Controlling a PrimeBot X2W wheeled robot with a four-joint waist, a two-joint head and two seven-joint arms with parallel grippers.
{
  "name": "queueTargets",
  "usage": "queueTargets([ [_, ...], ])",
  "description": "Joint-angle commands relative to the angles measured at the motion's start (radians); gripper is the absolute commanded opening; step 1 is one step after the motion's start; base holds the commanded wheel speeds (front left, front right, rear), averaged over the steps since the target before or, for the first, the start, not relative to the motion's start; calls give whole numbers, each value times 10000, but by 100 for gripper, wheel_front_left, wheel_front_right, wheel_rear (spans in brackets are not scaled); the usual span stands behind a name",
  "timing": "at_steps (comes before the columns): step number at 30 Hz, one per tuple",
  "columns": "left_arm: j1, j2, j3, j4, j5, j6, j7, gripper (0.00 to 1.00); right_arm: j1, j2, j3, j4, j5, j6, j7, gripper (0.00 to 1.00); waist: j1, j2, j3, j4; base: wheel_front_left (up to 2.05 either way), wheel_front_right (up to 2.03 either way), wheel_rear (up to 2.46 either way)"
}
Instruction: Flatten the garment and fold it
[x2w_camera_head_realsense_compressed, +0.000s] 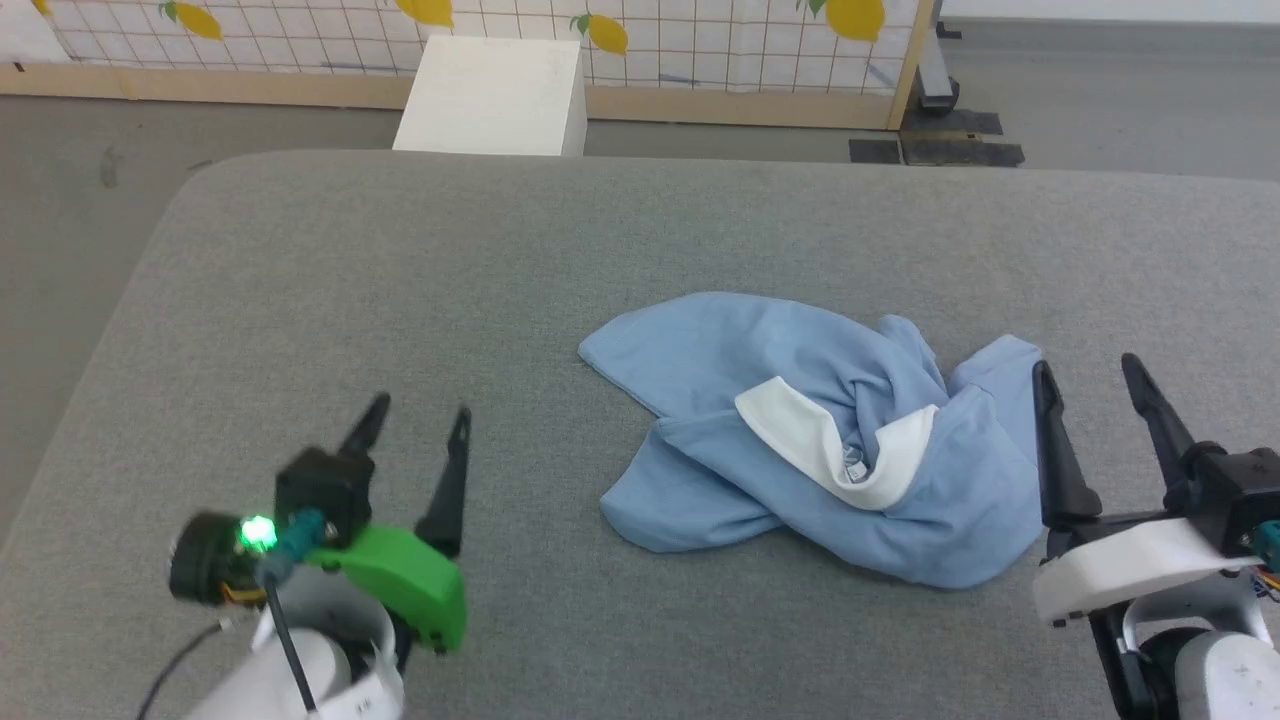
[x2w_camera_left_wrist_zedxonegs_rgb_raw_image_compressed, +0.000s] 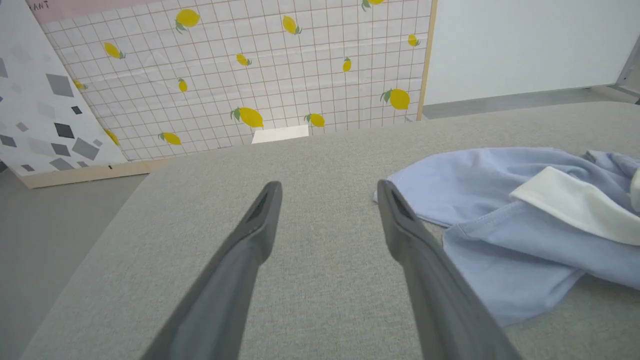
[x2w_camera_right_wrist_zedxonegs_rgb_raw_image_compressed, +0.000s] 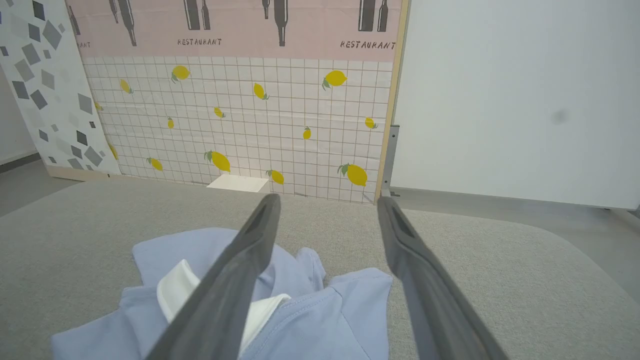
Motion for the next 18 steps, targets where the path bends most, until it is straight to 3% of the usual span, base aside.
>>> queueTargets([
  [1,237,-40,-40,-122,37,136,-97,100,168,0,51,-13,-37,-17,35,100,0,0,-34,12,0,0,0],
  [6,606,2,-39,-408,48,390,-195,100,166,4,128,49,-75,-17,-20,100,0,0,-2,-124,0,0,0],
  [18,-111,119,-308,-697,37,-142,373,100,85,18,206,-192,-74,-17,-159,100,0,0,705,-438,0,0,0],
])
